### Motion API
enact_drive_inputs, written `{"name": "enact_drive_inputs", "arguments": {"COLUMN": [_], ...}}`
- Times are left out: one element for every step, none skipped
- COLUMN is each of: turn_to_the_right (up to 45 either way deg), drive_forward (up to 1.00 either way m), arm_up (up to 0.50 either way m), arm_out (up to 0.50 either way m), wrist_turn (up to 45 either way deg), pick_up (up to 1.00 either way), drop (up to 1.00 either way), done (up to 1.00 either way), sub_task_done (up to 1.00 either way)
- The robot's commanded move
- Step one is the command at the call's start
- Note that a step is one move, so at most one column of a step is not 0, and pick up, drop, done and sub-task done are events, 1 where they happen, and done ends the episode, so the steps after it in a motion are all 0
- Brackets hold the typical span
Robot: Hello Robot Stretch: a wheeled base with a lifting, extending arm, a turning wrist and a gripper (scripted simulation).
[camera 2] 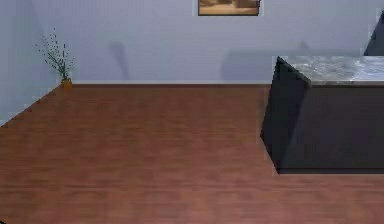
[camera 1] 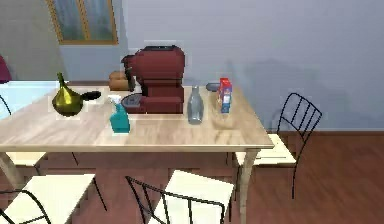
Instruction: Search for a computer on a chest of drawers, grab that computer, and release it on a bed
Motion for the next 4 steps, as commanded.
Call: {"name": "enact_drive_inputs", "arguments": {"turn_to_the_right": [-45.0, -45.0, -45.0, 0.0], "drive_forward": [0.0, 0.0, 0.0, 1.0], "arm_up": [0.0, 0.0, 0.0, 0.0], "arm_out": [0.0, 0.0, 0.0, 0.0], "wrist_turn": [0.0, 0.0, 0.0, 0.0], "pick_up": [0.0, 0.0, 0.0, 0.0], "drop": [0.0, 0.0, 0.0, 0.0], "done": [0.0, 0.0, 0.0, 0.0], "sub_task_done": [0.0, 0.0, 0.0, 0.0]}}
